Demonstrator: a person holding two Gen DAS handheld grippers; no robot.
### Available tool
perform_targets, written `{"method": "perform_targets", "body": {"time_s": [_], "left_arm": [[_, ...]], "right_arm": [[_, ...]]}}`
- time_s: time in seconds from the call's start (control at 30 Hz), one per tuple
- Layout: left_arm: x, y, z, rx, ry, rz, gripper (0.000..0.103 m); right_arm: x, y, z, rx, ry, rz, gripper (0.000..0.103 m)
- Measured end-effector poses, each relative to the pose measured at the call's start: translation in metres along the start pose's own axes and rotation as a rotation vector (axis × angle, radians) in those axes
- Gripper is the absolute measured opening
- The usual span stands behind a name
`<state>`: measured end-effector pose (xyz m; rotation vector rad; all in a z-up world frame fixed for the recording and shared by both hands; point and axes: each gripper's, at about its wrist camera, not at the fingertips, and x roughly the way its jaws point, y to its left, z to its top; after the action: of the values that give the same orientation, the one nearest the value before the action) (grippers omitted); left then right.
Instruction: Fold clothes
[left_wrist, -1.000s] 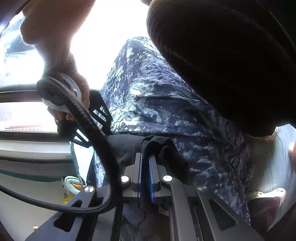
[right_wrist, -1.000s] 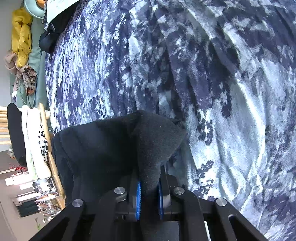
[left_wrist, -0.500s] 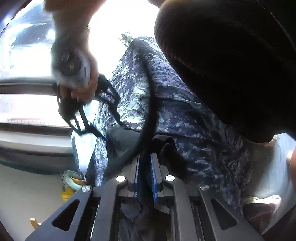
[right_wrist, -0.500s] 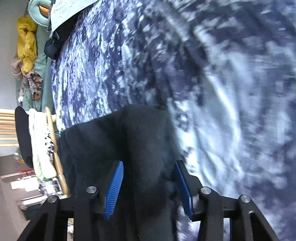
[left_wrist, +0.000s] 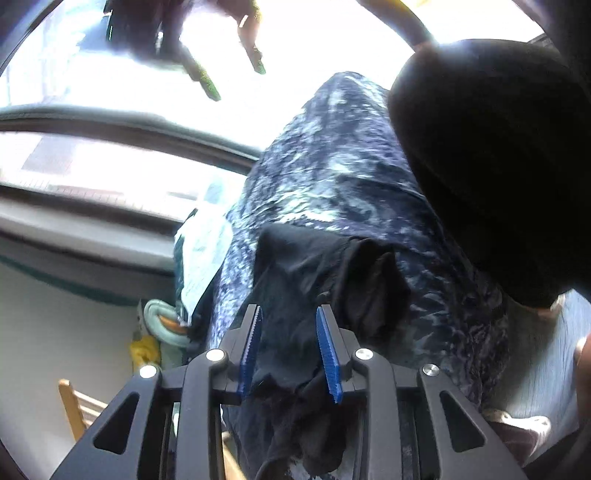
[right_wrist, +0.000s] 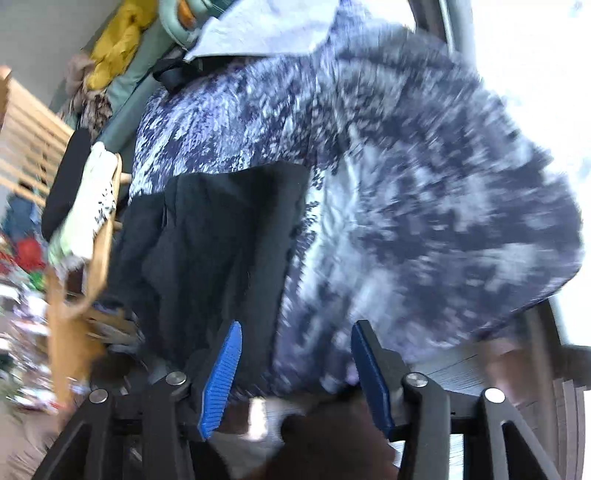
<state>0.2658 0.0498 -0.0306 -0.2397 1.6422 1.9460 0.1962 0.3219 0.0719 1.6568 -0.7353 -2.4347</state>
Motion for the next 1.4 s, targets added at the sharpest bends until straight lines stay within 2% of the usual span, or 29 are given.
{"method": "perform_targets", "body": {"time_s": [0.13, 0.3, 0.6, 0.9, 1.4], "left_arm": [[-0.001, 0.011, -0.004, -0.056, 0.011, 0.026, 0.032], [0.0, 0.025, -0.014, -0.118, 0.033, 0.052, 0.032], [0.004, 0.035, -0.026, -0.153, 0.069, 0.079, 0.032], [0.01, 0.039, -0.027, -0.168, 0.085, 0.073, 0.032], [0.013, 0.038, -0.03, -0.166, 0.1, 0.065, 0.032]], "right_arm": [[-0.016, 0.007, -0.033, -0.039, -0.054, 0.0, 0.054], [-0.001, 0.012, -0.049, -0.038, -0.034, 0.021, 0.054], [0.024, 0.016, -0.047, -0.028, -0.004, 0.042, 0.054], [0.037, 0.02, -0.054, -0.058, 0.033, 0.021, 0.054], [0.05, 0.028, -0.054, -0.08, 0.066, 0.033, 0.054]]}}
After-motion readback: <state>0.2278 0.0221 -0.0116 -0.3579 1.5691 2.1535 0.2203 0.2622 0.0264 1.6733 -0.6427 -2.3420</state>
